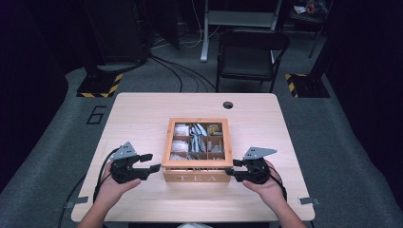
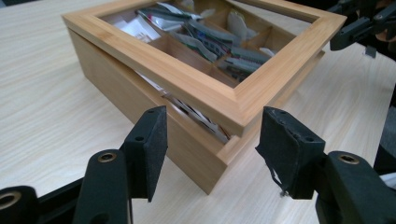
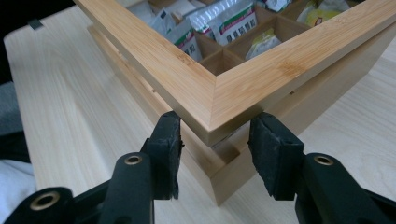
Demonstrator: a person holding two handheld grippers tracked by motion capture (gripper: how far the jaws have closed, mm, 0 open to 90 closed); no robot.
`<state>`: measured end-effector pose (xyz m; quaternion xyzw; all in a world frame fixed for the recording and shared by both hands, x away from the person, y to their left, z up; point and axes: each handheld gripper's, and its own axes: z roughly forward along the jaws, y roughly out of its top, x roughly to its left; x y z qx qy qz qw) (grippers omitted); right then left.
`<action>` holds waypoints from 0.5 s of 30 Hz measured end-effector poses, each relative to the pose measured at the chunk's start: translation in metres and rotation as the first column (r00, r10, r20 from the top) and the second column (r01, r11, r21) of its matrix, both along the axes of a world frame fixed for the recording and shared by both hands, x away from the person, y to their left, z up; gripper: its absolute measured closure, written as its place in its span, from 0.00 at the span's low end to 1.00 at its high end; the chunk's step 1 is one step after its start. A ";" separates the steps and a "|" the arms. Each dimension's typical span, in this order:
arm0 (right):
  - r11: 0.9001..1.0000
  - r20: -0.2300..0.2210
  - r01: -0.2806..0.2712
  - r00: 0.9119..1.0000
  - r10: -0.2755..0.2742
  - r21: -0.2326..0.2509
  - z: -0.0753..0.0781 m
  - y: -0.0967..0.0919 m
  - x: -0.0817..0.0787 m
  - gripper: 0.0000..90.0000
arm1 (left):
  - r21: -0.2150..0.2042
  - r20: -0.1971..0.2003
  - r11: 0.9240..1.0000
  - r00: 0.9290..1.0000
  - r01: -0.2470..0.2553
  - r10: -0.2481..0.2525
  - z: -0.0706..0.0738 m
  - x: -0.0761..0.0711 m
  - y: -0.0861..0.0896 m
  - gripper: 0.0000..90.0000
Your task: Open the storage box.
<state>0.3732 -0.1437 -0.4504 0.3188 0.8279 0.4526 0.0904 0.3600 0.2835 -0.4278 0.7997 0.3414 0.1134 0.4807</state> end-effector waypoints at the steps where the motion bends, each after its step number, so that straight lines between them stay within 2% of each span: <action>1: 1.000 -0.002 0.001 1.000 -0.001 0.010 0.001 0.000 0.000 0.60 | -0.006 -0.006 1.000 1.000 -0.001 0.001 0.001 0.001 0.003 0.47; 4: 1.000 -0.011 0.011 1.000 -0.011 0.024 0.005 -0.001 0.001 0.60 | -0.001 -0.019 1.000 1.000 -0.012 0.012 -0.002 0.002 0.007 0.47; 10: 0.999 -0.005 0.016 1.000 -0.015 0.039 0.011 -0.001 0.002 0.61 | 0.050 -0.033 0.998 0.999 0.026 -0.024 -0.006 0.002 -0.001 0.47; 13: 0.999 0.001 0.018 1.000 -0.018 0.044 0.012 -0.002 0.002 0.61 | 0.030 -0.040 0.999 0.999 0.017 -0.016 -0.007 0.002 -0.007 0.47; 15: 0.999 0.001 0.020 1.000 -0.020 0.042 0.012 -0.001 0.002 0.61 | 0.033 -0.047 0.999 0.999 0.029 -0.027 -0.006 0.001 -0.011 0.46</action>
